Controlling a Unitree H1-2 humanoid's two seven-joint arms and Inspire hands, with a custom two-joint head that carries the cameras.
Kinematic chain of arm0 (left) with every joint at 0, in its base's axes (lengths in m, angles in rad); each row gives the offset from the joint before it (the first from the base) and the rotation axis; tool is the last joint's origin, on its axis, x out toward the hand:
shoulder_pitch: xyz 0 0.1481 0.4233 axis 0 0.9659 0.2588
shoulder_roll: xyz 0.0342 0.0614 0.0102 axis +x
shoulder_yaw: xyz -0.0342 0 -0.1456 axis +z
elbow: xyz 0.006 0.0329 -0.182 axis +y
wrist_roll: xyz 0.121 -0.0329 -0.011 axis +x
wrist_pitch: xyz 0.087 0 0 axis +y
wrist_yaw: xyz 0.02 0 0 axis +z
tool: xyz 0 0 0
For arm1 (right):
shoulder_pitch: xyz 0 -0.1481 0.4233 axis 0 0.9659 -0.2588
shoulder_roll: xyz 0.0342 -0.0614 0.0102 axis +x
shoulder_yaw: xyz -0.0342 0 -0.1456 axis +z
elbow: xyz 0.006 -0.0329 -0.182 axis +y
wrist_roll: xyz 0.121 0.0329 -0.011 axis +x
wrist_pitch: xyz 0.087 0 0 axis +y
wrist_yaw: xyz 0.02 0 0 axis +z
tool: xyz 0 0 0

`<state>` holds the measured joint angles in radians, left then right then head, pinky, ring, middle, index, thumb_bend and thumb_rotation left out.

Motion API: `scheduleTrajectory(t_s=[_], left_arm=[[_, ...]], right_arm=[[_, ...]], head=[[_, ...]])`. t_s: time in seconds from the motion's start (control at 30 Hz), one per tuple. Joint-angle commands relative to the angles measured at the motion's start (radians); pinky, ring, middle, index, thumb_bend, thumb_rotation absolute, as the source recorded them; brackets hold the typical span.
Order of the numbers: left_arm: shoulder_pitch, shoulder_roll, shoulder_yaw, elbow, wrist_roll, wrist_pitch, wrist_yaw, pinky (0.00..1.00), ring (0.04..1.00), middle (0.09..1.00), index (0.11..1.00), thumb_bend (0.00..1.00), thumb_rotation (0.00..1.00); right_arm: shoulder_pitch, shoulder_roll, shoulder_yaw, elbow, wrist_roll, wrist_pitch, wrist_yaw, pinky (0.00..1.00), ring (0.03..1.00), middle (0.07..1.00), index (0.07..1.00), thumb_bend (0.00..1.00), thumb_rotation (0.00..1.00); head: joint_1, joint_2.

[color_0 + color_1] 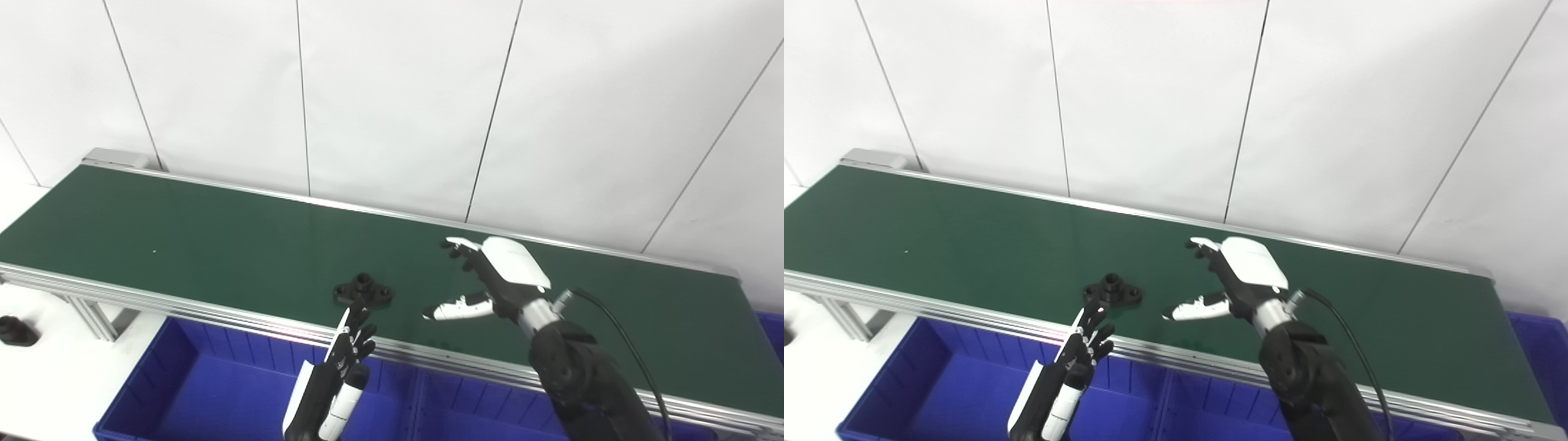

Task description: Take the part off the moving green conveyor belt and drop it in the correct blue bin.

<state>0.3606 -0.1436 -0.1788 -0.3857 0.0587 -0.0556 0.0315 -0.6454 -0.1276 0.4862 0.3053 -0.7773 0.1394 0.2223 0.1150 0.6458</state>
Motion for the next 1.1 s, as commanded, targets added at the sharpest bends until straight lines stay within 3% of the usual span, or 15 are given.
scheduleTrajectory(t_s=[0.0, 0.3, 1.07], left_arm=[[0.007, -0.028, -0.019, -0.065, -0.015, 0.007, 0.003, 0.95, 0.964, 0.994, 1.000, 0.73, 0.88], [0.062, -0.061, -0.066, -0.211, -0.022, 0.079, 0.010, 0.93, 0.937, 0.981, 1.000, 0.70, 0.90], [0.090, -0.127, -0.185, -0.252, 0.047, 0.086, 0.071, 0.93, 0.938, 0.970, 1.000, 0.72, 0.86]], right_arm=[[-0.058, 0.007, 0.008, 0.010, -0.012, -0.048, -0.036, 0.57, 0.703, 0.794, 0.853, 0.87, 0.51], [-0.102, 0.037, 0.042, 0.133, -0.024, -0.059, -0.090, 0.54, 0.675, 0.776, 0.839, 0.88, 0.50], [-0.202, 0.084, 0.128, 0.436, -0.032, -0.079, -0.155, 0.52, 0.676, 0.812, 0.832, 0.87, 0.48]], head=[[0.004, 0.000], [0.035, 0.011], [0.104, 0.024]])
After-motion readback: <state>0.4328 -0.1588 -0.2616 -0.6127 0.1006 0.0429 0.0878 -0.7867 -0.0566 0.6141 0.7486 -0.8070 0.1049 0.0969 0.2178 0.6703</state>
